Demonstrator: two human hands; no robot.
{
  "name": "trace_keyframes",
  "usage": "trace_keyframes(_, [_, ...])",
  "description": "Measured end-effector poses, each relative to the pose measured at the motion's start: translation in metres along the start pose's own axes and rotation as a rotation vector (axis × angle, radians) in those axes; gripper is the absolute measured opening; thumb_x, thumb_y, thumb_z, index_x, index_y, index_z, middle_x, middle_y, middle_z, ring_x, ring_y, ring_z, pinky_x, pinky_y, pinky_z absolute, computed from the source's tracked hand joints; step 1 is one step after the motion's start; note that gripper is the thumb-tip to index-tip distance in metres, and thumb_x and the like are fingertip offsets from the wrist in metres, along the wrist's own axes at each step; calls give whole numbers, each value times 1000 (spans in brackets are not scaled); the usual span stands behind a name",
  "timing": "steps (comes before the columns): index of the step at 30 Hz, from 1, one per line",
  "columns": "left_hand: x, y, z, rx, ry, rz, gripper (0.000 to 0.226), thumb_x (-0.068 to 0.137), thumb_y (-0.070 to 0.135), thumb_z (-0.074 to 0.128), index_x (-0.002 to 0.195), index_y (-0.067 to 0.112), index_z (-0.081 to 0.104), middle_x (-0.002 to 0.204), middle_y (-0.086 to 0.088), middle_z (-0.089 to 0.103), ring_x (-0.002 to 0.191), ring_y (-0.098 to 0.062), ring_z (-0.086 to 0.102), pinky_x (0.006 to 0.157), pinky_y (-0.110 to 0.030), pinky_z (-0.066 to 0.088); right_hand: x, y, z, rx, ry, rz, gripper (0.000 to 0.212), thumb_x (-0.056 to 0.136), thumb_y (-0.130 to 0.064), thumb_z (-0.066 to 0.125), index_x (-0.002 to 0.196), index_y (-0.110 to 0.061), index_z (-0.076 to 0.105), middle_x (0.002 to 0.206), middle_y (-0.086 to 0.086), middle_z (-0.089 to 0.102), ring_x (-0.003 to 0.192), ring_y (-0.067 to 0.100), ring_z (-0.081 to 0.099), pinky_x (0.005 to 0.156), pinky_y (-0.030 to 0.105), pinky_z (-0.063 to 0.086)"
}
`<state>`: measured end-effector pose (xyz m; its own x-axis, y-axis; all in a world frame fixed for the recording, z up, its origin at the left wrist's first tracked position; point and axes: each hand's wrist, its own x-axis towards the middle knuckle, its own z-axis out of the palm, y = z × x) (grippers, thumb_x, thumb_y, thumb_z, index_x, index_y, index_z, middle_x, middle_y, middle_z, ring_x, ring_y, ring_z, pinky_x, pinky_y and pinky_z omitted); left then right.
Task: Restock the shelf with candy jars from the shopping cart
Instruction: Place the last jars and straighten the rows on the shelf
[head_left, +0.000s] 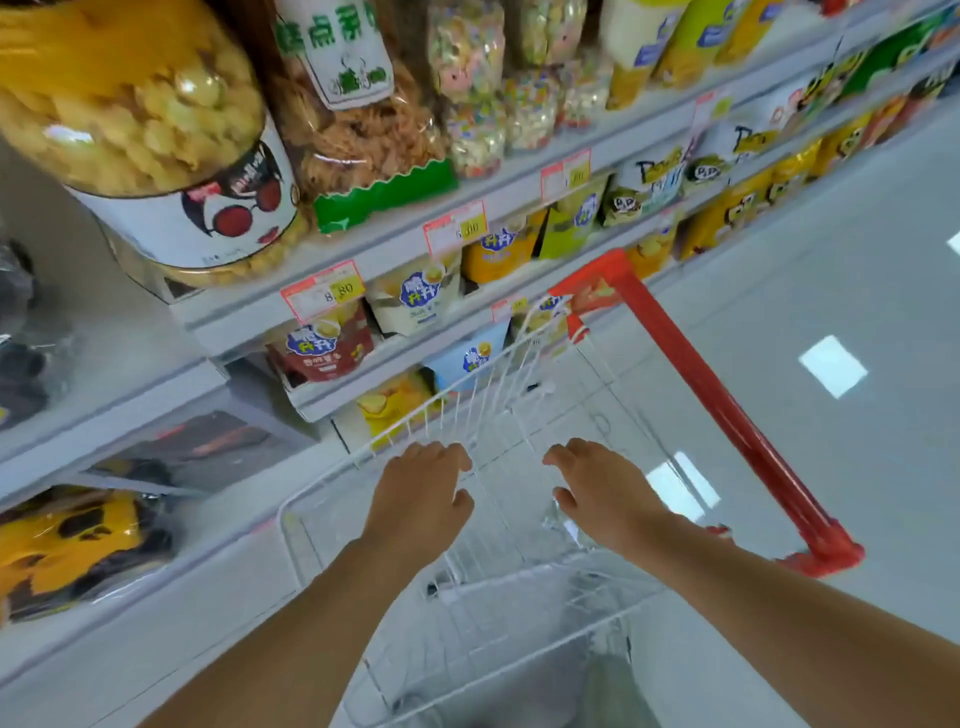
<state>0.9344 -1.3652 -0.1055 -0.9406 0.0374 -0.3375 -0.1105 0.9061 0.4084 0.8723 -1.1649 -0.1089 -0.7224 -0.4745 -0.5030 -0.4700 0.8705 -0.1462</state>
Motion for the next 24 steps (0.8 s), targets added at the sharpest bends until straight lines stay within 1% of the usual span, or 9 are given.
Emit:
trace_keyframes(3, [6,-6,30,-55,-81,36,31,97,26,45,127,24,49,124,5,54,113,-15,46,95,-28,38,-1,5,46,-264,-186,64,40,91,-18,56,129,-13,44,125,6,55,119,24,48,98,34,38])
trace_keyframes(5, [12,-10,51,-64,-127,60,30,97,26,45,127,24,50,123,5,55,114,-15,46,95,-29,38,2,13,67,-344,-247,86,49,83,-11,63,129,-12,45,126,7,54,124,26,43,104,35,32])
trace_keyframes(7, [16,-12,70,-69,-169,63,29,97,27,46,125,24,51,121,4,56,113,-15,47,94,-28,38,7,19,81,-396,-268,73,52,78,-8,66,127,-11,47,123,8,55,124,27,41,106,35,31])
trace_keyframes(13, [27,-9,109,-134,-294,41,27,98,26,47,124,23,52,120,4,57,112,-14,49,92,-27,41,22,30,99,-605,-317,-117,35,80,-16,65,115,-15,60,113,4,60,115,26,46,103,36,32])
trace_keyframes(16, [32,-5,116,-207,-328,17,31,97,24,49,128,23,49,125,3,56,113,-14,50,93,-28,43,28,30,91,-434,-234,-119,33,81,-6,61,113,-11,58,112,6,58,110,25,51,95,33,37])
trace_keyframes(18, [37,-1,116,-271,-341,4,44,96,23,52,139,25,40,135,4,48,122,-14,47,99,-29,41,32,30,81,-161,-127,-109,30,86,-9,58,116,-11,55,114,5,58,107,24,55,89,30,39])
trace_keyframes(20, [41,1,116,-343,-342,3,58,94,22,57,146,25,31,141,6,43,129,-15,41,104,-31,38,37,28,70,183,-42,-114,28,89,-18,59,116,-14,55,111,3,61,103,22,58,84,29,42])
trace_keyframes(22, [45,1,116,-427,-318,-21,58,91,20,62,143,22,36,134,4,49,124,-17,46,100,-32,41,43,24,63,419,-21,-136,27,87,-24,65,111,-14,59,104,1,64,96,18,59,78,26,43])
trace_keyframes(24, [49,-3,119,-469,-295,-61,44,90,21,64,130,21,47,120,4,56,112,-16,54,89,-27,42,48,21,64,587,-35,-138,32,87,-30,67,114,-16,59,102,-2,67,92,14,61,80,26,45])
